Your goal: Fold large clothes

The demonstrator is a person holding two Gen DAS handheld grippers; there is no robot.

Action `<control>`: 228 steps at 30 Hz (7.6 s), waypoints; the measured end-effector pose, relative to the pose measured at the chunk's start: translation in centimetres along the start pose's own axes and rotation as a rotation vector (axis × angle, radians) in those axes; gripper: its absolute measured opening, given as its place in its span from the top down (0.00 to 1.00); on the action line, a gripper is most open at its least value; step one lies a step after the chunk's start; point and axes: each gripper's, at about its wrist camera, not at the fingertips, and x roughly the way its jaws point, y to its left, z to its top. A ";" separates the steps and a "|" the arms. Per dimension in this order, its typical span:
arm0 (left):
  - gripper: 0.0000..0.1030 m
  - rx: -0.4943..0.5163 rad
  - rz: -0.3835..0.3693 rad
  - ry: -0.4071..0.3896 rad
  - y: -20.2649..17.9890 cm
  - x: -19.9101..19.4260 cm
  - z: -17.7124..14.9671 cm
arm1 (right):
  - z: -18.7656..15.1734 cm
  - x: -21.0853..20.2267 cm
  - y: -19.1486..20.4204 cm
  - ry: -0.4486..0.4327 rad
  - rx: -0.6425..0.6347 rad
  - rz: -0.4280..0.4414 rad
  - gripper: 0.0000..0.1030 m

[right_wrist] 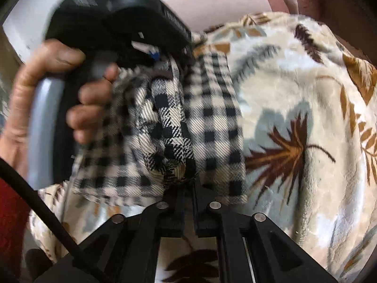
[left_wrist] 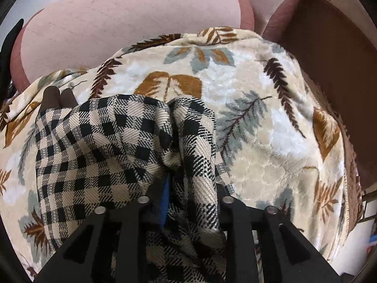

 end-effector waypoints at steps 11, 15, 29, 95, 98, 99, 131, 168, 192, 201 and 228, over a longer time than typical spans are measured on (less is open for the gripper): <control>0.46 -0.113 -0.172 -0.153 3.6 -9.0 -2.5 | -0.1 -3.0 -2.4 -0.107 0.081 -0.080 0.54; 0.42 -0.101 -0.042 -0.187 4.7 -10.6 -5.7 | 2.5 -3.5 -2.1 -0.158 0.093 0.034 0.53; 0.42 -0.168 0.147 -0.142 9.0 -9.3 -15.1 | 11.4 5.6 1.1 0.009 0.087 0.291 0.79; 0.42 -0.133 0.249 -0.141 10.3 -10.9 -24.2 | 7.1 4.3 -2.9 0.094 -0.025 0.031 0.52; 0.42 -0.205 0.204 -0.175 11.7 -12.6 -23.5 | 7.7 3.2 -3.3 0.094 0.011 0.031 0.51; 0.42 -0.228 0.197 -0.183 12.3 -12.8 -22.8 | 8.1 2.1 -3.3 0.060 0.025 0.018 0.51; 0.41 -0.318 0.290 -0.188 15.2 -8.5 -15.1 | 11.8 3.4 0.8 -0.128 -0.054 -0.061 0.50; 0.19 -0.206 0.396 -0.258 4.3 -19.6 -33.8 | -8.4 -6.8 4.2 -0.053 -0.133 -0.210 0.43; 0.19 -0.228 0.353 -0.195 5.2 -17.6 -34.1 | -9.0 -6.1 6.0 -0.084 -0.229 -0.272 0.40; 0.19 -0.229 0.347 -0.185 5.1 -17.2 -34.1 | -9.0 -5.7 5.8 -0.072 -0.226 -0.279 0.39; 0.19 -0.235 0.337 -0.163 5.3 -16.3 -34.3 | -9.1 -5.3 5.8 -0.066 -0.235 -0.300 0.38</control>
